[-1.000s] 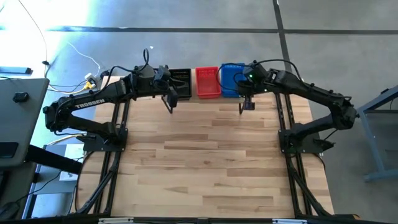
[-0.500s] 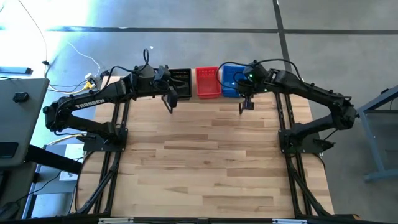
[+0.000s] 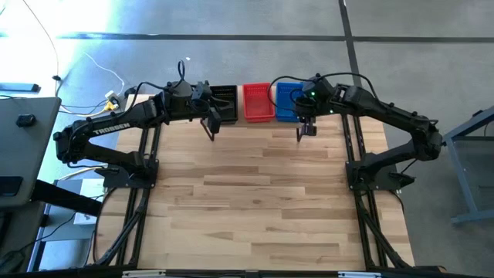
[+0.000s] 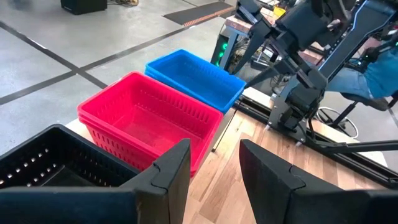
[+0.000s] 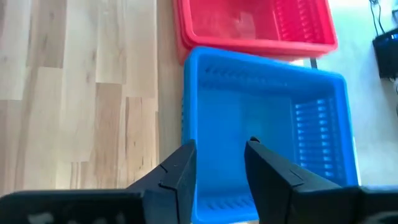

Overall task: Stack baskets on shelf by color
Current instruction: Stack the blue bin on top of the blue bin on the shelf, then adjust the stacked red bins on the shelf

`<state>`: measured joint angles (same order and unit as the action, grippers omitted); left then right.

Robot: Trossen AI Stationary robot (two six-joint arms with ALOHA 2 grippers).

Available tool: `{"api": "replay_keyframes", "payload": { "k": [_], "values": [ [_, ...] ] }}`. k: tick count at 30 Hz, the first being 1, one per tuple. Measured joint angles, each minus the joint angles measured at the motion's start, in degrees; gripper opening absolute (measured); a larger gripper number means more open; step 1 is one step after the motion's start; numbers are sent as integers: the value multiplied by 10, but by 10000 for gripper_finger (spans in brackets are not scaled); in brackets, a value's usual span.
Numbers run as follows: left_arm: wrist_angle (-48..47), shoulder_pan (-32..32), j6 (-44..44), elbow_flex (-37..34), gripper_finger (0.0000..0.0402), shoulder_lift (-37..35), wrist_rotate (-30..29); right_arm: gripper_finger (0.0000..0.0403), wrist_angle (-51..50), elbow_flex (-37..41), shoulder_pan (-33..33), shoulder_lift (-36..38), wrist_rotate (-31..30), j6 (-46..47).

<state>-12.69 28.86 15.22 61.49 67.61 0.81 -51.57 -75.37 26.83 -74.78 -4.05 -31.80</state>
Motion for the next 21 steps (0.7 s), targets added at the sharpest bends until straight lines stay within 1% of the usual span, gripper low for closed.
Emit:
{"api": "replay_keyframes", "payload": {
  "k": [3,5,7,10,11,15,18,21],
  "values": [
    [0,0,0,0,127,0,0,122,-2,0,0,1,-9,17],
    [0,0,1,0,127,0,0,122,4,0,0,2,1,33],
    [0,0,1,0,127,0,0,122,24,0,0,2,37,53],
    [0,0,1,0,127,0,0,122,87,2,-8,2,104,81],
    [0,0,0,0,127,0,0,122,102,3,-14,0,114,84],
    [0,0,-8,0,127,0,0,122,135,5,-38,-16,111,94],
    [0,0,-8,0,127,0,0,122,136,5,-55,-34,109,104],
    [0,0,-9,0,127,0,0,122,137,5,-68,-51,93,116]
  ]
}}
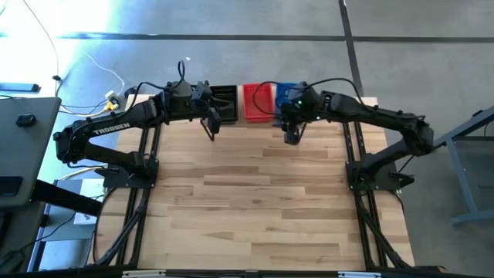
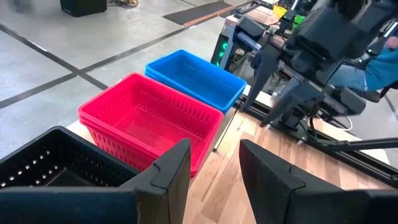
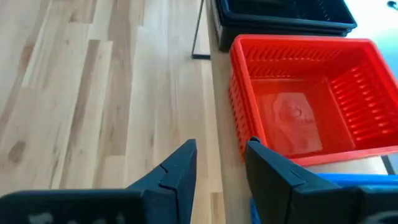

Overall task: Stack baskets on shelf by color
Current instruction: Adjust the stacked red bins on the shelf

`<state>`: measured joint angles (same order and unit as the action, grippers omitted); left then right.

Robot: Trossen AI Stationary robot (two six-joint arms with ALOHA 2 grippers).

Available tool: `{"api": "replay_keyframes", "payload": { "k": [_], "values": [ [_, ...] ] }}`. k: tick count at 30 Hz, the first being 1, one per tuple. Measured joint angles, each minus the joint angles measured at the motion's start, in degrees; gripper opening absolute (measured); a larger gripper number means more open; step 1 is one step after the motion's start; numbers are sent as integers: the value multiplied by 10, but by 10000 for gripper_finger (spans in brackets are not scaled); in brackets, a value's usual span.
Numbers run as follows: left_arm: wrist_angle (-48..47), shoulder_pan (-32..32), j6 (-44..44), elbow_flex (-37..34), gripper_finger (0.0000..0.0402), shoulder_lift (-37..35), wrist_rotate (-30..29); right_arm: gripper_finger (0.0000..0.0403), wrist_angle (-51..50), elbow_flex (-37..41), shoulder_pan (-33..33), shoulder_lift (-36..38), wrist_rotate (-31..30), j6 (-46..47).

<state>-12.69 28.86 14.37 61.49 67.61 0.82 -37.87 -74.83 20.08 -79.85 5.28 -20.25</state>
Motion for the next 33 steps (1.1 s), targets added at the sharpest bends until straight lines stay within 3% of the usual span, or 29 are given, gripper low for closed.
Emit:
{"api": "replay_keyframes", "payload": {
  "k": [20,33],
  "values": [
    [-4,0,-7,0,127,0,0,122,48,0,-45,-61,-135,53],
    [-20,0,-31,0,127,0,0,122,75,0,-45,-81,-126,83]
  ]
}}
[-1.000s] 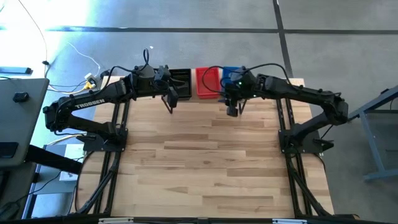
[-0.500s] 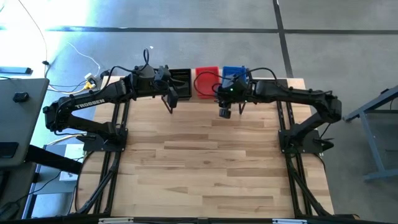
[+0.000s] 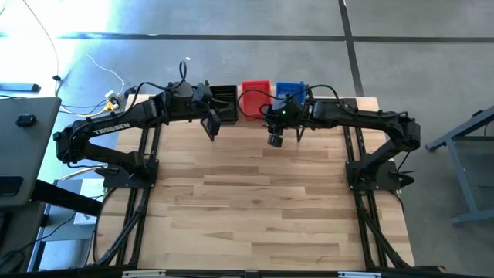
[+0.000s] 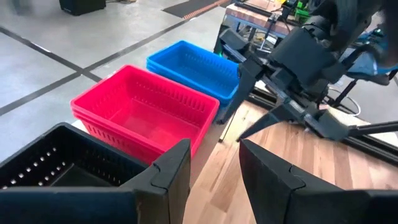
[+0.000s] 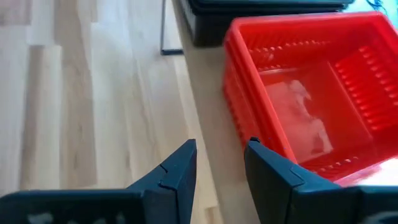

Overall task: Stack baskets on shelf by color
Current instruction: Adjust the stacked red bins on the shelf, then return to Home Position

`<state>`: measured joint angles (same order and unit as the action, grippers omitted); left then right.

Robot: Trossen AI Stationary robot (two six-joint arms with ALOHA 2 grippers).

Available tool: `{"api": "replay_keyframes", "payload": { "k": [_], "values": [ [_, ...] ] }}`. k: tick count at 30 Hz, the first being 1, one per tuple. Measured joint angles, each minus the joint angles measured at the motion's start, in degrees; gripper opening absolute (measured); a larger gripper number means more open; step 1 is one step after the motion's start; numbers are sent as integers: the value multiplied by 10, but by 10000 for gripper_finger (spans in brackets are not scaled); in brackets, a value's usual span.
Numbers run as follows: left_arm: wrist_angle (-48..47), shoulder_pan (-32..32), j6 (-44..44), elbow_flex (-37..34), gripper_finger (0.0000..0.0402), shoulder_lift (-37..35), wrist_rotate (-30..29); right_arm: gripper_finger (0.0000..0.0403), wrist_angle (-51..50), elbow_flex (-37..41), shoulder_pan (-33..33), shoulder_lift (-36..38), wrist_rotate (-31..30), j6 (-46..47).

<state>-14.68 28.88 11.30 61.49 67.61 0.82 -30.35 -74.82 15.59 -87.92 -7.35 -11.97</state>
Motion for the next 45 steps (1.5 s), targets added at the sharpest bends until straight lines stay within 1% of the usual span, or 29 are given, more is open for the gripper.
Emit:
{"api": "replay_keyframes", "payload": {
  "k": [5,12,17,22,26,30,32,37,45],
  "values": [
    [-9,0,-16,0,127,0,0,122,18,-2,0,3,24,16],
    [-19,0,-27,0,127,-3,0,122,1,-26,-3,4,22,34],
    [-52,0,-26,0,127,-29,0,122,-11,-46,-14,4,6,45],
    [-117,-1,-25,0,127,-74,0,122,-12,-63,-32,4,-43,69],
    [-172,-17,-37,0,127,-111,-3,122,-11,-85,-54,4,-83,88],
    [-166,-52,-40,-11,127,-142,-20,122,-11,-109,-76,5,-115,102],
    [-143,-74,-40,-33,127,-157,-33,122,-11,-124,-85,5,-123,108],
    [-61,-128,-27,-128,127,-212,-41,122,-12,-154,-107,5,-124,145],
    [61,-183,7,-291,127,-344,-43,122,-26,-215,-137,5,-124,158]
  ]
}}
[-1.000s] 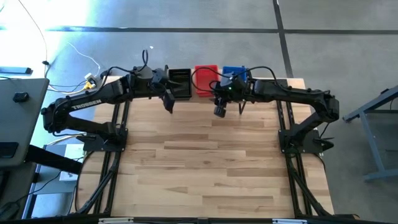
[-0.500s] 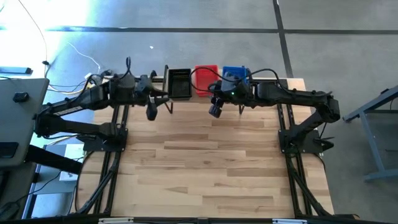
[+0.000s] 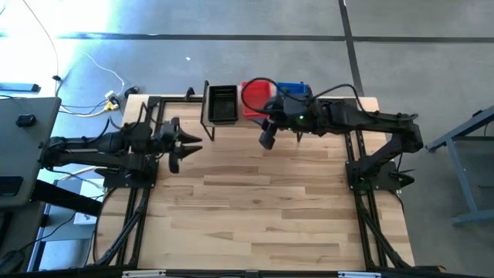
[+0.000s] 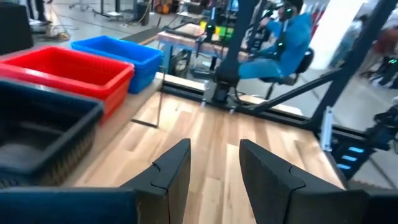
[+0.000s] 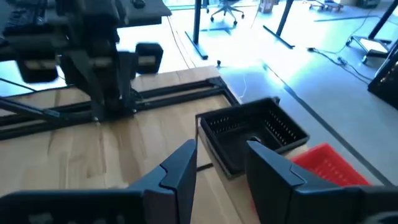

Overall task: Stack baskets on shelf by color
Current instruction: Return to Home Position

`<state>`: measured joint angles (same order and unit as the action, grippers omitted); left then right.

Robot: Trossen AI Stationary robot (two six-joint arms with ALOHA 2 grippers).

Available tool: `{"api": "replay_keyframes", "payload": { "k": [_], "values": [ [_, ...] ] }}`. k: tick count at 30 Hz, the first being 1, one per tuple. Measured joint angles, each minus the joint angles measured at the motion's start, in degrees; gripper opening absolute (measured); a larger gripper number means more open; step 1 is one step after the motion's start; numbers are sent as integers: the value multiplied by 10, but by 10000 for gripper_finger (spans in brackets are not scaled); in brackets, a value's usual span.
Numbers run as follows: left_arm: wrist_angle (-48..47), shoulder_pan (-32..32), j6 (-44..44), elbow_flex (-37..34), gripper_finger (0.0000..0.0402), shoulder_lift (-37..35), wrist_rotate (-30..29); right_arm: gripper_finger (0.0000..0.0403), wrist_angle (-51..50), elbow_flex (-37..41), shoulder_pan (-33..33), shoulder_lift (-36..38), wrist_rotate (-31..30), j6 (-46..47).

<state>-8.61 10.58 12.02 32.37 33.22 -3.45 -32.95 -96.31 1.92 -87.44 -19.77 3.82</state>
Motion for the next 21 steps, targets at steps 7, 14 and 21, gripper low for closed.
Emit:
{"api": "replay_keyframes", "payload": {
  "k": [7,14,21],
  "values": [
    [63,-24,20,-115,126,-94,-3,122,-128,-104,-5,0,-17,-8],
    [166,-28,14,-199,126,-133,-3,122,-275,-221,-9,4,-63,-12],
    [219,-28,36,-263,126,-133,-2,122,-393,-223,-35,69,-123,21]
  ]
}}
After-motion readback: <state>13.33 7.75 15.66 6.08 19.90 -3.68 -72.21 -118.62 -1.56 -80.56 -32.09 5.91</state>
